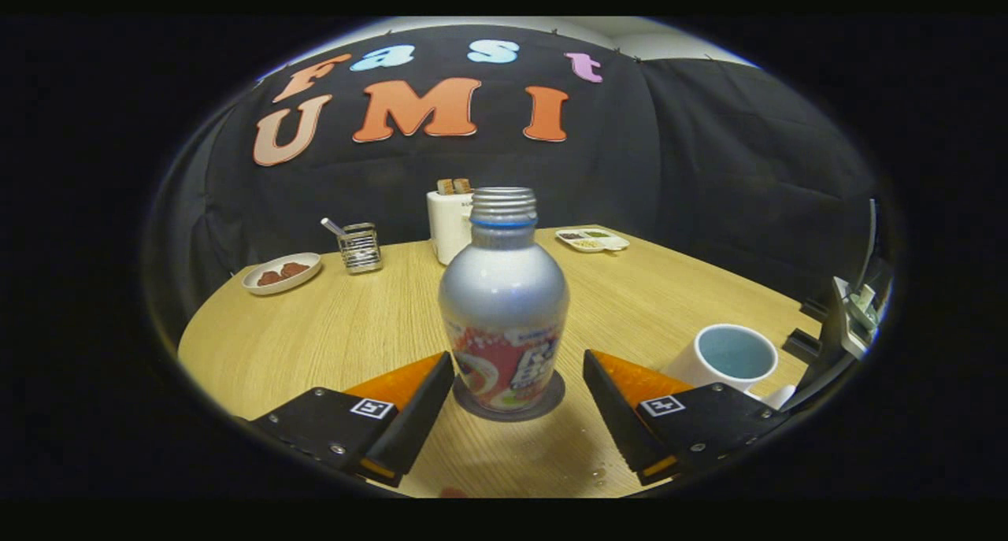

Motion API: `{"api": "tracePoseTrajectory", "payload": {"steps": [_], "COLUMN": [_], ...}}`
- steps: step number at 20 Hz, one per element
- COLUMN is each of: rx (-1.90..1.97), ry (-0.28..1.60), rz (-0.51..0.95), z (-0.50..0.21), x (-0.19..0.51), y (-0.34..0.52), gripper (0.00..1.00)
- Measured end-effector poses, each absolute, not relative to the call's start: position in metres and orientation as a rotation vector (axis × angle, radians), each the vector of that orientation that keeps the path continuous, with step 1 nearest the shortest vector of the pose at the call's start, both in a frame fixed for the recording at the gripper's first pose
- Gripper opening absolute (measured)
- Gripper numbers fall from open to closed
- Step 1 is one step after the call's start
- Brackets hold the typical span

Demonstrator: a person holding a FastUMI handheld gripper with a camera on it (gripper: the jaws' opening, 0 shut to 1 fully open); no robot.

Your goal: Take the bottle from table, then pour the juice into the cup, finally place the bottle on the coaster

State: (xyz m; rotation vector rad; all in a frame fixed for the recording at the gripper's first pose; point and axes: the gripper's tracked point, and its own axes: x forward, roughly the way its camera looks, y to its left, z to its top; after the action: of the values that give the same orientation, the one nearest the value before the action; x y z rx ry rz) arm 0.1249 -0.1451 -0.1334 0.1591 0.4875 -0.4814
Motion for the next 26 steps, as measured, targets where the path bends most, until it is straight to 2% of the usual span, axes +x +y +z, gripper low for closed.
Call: {"api": "tracePoseTrajectory", "payload": {"steps": [5, 10, 18, 26], "rx": [0.176, 0.150, 0.128, 0.134], "ry": [0.428, 0.318, 0.245, 0.180], "rz": [-0.404, -0.265, -0.097, -0.078], "z": [-0.092, -0.034, -0.011, 0.000], "x": [0.100, 0.061, 0.000, 0.001], "y": [-0.119, -0.069, 0.009, 0.031], "gripper": [0.97, 0.97, 0.97, 0.97]}}
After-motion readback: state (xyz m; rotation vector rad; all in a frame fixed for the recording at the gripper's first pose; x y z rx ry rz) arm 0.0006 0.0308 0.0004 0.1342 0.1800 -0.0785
